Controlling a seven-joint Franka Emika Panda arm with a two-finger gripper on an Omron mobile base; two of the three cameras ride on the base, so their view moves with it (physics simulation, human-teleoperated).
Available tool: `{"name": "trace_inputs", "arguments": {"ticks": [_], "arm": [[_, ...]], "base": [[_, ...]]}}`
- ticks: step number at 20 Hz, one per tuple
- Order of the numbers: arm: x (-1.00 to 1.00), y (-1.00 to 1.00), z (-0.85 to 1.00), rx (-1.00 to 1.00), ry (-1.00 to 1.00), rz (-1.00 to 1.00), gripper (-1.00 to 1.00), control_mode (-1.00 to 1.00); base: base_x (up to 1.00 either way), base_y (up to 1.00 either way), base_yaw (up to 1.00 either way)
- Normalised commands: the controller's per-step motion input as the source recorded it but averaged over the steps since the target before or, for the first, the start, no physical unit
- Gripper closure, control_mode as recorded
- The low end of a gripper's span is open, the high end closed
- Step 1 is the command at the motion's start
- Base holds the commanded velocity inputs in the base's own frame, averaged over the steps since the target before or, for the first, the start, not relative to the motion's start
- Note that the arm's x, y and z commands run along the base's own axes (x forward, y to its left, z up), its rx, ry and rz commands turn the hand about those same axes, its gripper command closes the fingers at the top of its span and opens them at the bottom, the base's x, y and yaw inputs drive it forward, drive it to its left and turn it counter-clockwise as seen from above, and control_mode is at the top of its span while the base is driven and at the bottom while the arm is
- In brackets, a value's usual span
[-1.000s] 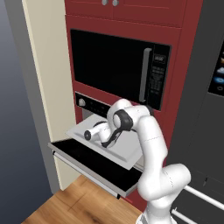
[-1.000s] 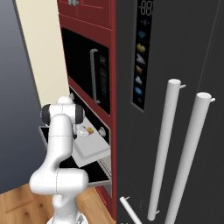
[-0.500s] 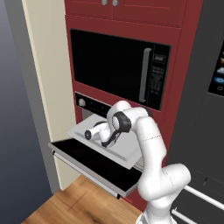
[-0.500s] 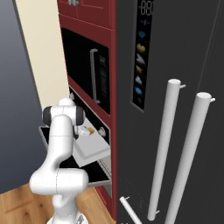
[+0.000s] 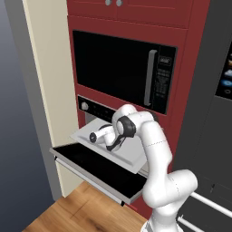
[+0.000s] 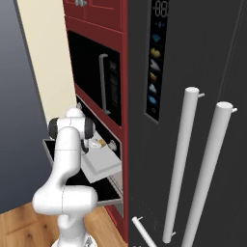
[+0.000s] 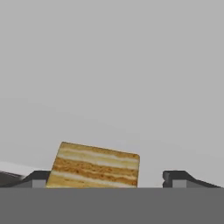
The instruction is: Take the baked cake out of the oven and place it on the plate for cooling. Then close the oven door.
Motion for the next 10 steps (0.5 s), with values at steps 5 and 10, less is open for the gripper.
{"name": "trace_inputs", "arguments": {"ticks": [5,10], "arm": [[-0.09,0.01,-0.02,0.01,0.01,0.01,1.00,-1.00],[-0.50,0.03,0.50,0.10,-0.04,0.01,1.00,-1.00]], "base": [[0.00,0.00,0.00],[0.00,0.00,0.00]]}}
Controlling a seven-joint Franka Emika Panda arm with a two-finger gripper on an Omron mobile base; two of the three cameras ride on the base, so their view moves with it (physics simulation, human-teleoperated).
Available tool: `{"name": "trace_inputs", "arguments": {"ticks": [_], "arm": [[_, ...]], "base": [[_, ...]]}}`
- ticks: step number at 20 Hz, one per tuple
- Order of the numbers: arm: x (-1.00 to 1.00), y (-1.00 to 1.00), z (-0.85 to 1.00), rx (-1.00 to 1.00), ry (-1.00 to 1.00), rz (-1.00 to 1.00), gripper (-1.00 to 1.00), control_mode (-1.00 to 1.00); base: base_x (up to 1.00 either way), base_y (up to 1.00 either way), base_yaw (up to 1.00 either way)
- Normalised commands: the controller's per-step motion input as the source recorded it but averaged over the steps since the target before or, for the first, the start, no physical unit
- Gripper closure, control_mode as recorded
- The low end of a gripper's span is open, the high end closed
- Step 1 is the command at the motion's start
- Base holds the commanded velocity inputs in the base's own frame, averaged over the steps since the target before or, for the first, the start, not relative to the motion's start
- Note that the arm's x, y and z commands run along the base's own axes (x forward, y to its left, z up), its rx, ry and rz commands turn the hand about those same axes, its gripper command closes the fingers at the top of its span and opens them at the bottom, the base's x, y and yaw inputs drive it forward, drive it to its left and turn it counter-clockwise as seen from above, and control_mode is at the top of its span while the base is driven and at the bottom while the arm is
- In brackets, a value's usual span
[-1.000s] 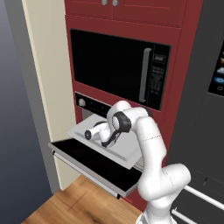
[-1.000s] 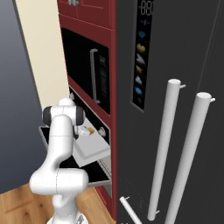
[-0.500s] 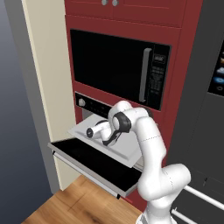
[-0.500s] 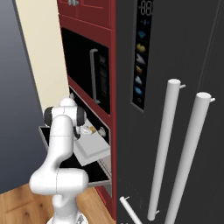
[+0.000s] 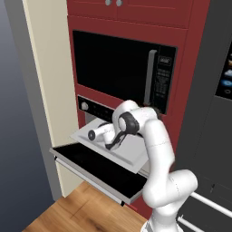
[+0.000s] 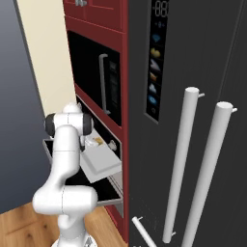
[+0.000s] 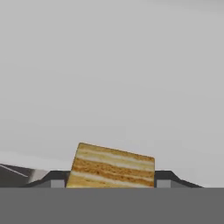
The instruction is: Take the baked cake out of the oven and place it on the plate for cooling. Then close the oven door.
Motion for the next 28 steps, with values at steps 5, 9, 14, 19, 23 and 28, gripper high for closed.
{"name": "trace_inputs", "arguments": {"ticks": [5,9,14,19,23,28], "arm": [[-0.58,0.17,0.90,0.12,-0.07,0.01,1.00,-1.00],[-0.88,0.23,0.99,0.11,-0.03,0.01,1.00,-1.00],[-1.00,0.40,1.00,0.09,0.00,0.00,1.00,-1.00],[-0.99,0.48,1.00,0.10,0.00,0.00,1.00,-1.00],[-1.00,0.21,1.00,0.11,0.06,0.00,1.00,-1.00],[-0.89,0.00,0.90,0.09,0.17,0.00,1.00,-1.00]], "base": [[0.00,0.00,0.00],[0.00,0.00,0.00],[0.00,0.00,0.00],[0.00,0.00,0.00],[0.00,0.00,0.00],[0.00,0.00,0.00]]}}
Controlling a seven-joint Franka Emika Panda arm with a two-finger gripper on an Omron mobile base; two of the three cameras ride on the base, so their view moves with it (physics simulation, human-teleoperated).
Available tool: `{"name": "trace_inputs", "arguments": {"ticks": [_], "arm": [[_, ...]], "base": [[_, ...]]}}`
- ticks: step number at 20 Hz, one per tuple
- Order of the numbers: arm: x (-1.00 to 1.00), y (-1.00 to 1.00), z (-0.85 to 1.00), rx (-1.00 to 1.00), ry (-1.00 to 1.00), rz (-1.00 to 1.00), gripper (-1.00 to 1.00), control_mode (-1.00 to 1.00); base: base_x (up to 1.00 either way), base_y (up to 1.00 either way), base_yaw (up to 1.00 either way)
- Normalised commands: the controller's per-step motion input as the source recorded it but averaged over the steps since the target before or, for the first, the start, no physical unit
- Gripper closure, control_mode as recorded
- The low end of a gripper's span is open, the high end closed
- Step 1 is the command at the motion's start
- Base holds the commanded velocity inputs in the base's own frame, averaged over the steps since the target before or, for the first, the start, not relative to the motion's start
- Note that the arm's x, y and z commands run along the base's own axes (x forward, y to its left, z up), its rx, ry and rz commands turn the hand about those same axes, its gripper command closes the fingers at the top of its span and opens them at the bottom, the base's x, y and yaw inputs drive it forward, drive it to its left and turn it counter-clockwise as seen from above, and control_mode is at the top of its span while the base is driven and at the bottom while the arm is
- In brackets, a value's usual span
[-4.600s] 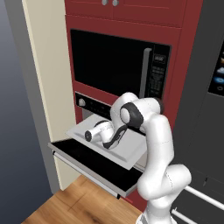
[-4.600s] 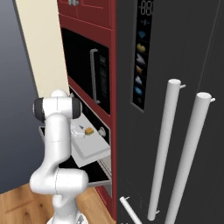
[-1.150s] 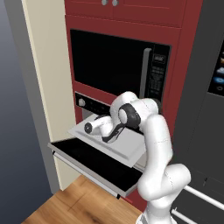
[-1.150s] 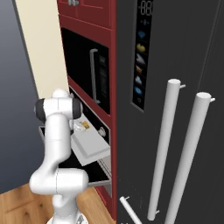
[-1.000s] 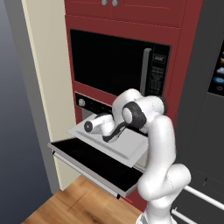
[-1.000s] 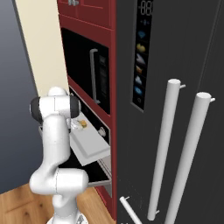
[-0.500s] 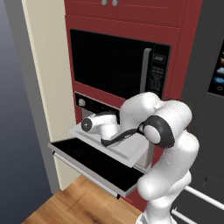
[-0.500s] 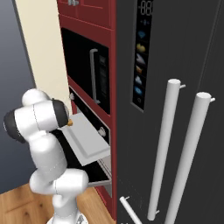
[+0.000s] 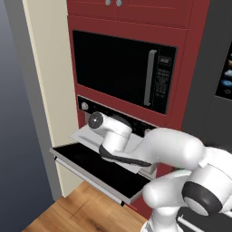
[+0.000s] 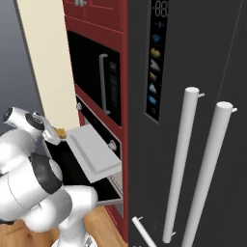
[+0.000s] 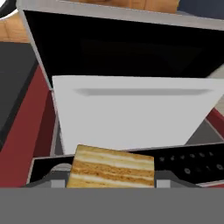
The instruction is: Take the baked cake out of the oven and place it on the plate for cooling. Then close the oven door.
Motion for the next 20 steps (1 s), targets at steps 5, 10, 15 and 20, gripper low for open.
{"name": "trace_inputs", "arguments": {"ticks": [5,10,15,20], "arm": [[-0.64,-0.02,0.37,0.02,0.24,0.00,1.00,-1.00],[-0.71,-0.02,0.02,0.00,0.08,0.00,1.00,-1.00],[-0.57,-0.04,0.00,0.00,0.07,-0.06,1.00,-1.00],[-0.09,0.00,0.00,0.00,0.12,-0.07,1.00,-1.00]], "base": [[0.00,0.00,0.00],[0.00,0.00,0.00],[0.00,0.00,0.00],[0.00,0.00,0.00]]}}
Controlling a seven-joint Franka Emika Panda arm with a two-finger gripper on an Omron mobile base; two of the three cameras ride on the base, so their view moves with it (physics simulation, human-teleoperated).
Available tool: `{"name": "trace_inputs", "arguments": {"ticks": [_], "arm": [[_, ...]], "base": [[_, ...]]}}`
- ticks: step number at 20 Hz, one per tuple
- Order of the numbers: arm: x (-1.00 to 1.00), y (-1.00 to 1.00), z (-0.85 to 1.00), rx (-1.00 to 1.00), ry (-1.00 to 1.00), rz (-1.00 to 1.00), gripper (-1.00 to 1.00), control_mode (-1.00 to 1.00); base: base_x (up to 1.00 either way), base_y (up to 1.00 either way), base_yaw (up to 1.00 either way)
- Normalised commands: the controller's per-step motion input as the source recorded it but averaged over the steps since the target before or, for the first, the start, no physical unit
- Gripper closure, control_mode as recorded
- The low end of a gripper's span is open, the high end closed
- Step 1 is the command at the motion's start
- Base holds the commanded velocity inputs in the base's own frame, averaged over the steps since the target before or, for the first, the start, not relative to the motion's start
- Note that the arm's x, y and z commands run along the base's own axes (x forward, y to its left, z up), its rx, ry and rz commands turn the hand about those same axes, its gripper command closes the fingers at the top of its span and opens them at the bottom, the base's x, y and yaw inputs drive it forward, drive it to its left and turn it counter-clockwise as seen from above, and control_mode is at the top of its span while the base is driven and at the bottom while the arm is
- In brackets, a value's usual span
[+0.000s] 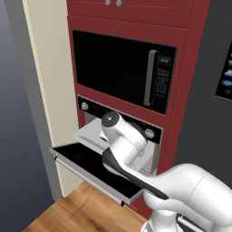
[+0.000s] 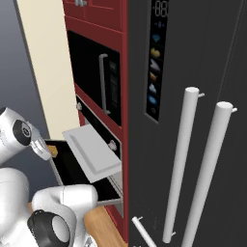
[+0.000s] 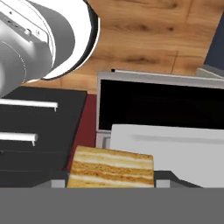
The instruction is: Take the baked cake out of the oven and place it on the plate for cooling. Then close the oven door.
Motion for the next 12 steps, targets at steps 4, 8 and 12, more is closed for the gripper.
{"name": "trace_inputs", "arguments": {"ticks": [4,8,12], "arm": [[-0.04,0.00,0.00,0.00,0.07,-0.03,1.00,-1.00],[0.00,0.00,0.00,0.00,0.00,0.00,1.00,1.00],[0.00,0.00,0.00,0.00,0.00,0.00,1.00,1.00]], "base": [[0.00,0.00,0.00],[-0.85,0.00,-0.03],[-1.00,0.00,-0.07]]}}
